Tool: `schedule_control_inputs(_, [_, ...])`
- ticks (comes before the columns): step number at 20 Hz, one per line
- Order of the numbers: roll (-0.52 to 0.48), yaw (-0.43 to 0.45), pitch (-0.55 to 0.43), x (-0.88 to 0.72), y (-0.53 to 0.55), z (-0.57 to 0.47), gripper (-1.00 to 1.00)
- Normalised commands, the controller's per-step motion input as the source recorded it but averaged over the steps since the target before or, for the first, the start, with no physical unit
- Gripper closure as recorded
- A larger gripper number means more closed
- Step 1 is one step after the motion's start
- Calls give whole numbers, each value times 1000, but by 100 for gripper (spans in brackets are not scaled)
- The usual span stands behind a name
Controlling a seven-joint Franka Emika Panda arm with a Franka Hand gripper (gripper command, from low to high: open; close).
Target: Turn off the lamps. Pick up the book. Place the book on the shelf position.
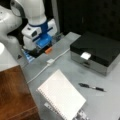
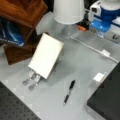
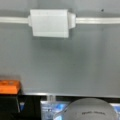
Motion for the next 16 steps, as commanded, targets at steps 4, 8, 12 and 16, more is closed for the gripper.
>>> schedule_control_inputs(4, [-17,93,197,397,-151,314,-100])
schedule_control_inputs(8, [-38,101,240,586,-184,313,-100])
schedule_control_inputs(12, [-63,121,289,698,-224,274,-100])
schedule_control_inputs(16, [-88,163,348,741,-246,297,-100])
